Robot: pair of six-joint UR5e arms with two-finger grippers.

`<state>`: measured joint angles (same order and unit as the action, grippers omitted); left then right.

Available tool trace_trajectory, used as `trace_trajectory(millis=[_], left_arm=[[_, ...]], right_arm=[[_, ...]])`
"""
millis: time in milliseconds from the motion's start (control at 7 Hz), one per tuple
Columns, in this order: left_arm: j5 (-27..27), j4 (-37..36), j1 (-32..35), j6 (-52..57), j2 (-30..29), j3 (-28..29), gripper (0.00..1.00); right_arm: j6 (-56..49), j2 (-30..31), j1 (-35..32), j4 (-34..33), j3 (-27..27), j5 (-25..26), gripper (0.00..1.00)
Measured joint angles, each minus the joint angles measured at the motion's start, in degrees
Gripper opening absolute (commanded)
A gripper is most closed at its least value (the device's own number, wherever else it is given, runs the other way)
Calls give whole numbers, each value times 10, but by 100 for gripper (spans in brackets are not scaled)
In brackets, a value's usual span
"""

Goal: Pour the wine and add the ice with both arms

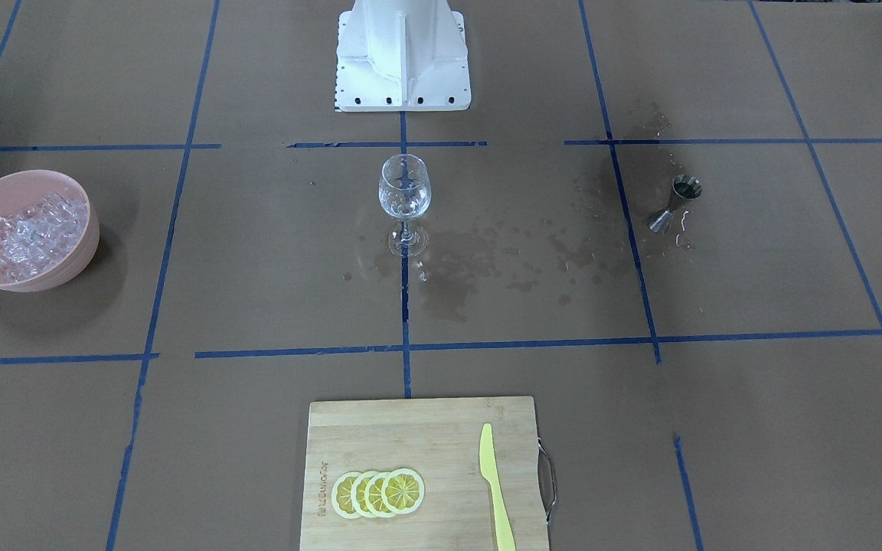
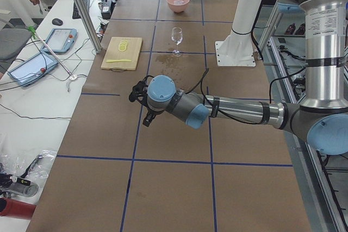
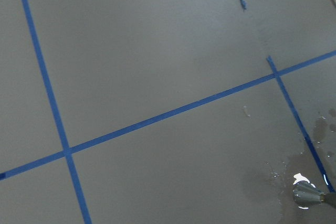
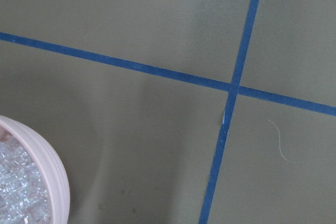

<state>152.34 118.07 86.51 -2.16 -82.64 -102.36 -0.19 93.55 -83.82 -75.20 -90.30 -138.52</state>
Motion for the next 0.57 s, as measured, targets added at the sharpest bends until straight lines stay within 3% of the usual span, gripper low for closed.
trace_trajectory(millis=[143,286,571], left_arm=[[25,66,-3,-36,9,-2,100],[-22,168,-29,-126,11,-2,100],[-167,320,-152,-298,12,-8,100]], right_arm=[[1,0,3,11,0,-8,100],[4,2,8,30,4,-17,100],[6,3,11,45,10,-48,100]])
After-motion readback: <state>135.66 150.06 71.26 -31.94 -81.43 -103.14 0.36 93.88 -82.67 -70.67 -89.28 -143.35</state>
